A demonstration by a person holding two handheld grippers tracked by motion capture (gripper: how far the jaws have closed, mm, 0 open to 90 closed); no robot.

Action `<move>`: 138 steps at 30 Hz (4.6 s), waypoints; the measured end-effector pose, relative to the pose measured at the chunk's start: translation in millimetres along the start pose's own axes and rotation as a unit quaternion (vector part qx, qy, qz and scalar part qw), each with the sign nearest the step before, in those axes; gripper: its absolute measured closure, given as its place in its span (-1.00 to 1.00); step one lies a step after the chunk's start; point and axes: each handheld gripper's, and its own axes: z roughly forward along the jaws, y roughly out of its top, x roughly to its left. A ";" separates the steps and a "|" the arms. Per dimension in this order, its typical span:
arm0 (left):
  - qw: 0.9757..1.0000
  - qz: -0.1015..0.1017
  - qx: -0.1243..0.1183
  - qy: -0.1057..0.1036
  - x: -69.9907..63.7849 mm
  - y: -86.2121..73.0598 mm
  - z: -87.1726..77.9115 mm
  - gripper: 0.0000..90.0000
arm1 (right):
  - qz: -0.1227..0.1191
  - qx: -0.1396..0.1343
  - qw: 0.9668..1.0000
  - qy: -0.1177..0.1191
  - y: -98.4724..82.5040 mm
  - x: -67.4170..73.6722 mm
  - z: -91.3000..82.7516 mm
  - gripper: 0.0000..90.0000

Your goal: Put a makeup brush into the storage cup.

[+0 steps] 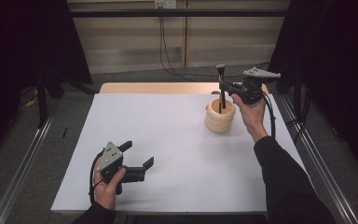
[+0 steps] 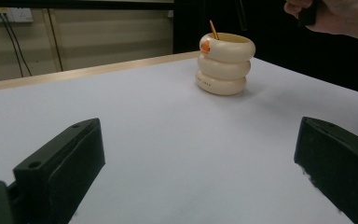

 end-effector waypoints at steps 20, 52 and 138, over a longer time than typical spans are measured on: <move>1.000 0.002 -0.001 -0.003 0.0 0.3 -0.2 -0.97 | 0.011 0.012 1.000 -0.011 -16.0 -9.3 9.9 0.75; 1.000 0.004 -0.001 -0.003 0.1 0.4 -0.7 -0.97 | 0.025 0.029 0.999 -0.026 -52.1 -17.2 6.4 0.74; 1.000 0.001 -0.001 0.001 -1.2 0.5 -0.1 -0.97 | -0.020 -0.003 0.996 -0.084 -85.2 1.4 -53.0 -0.99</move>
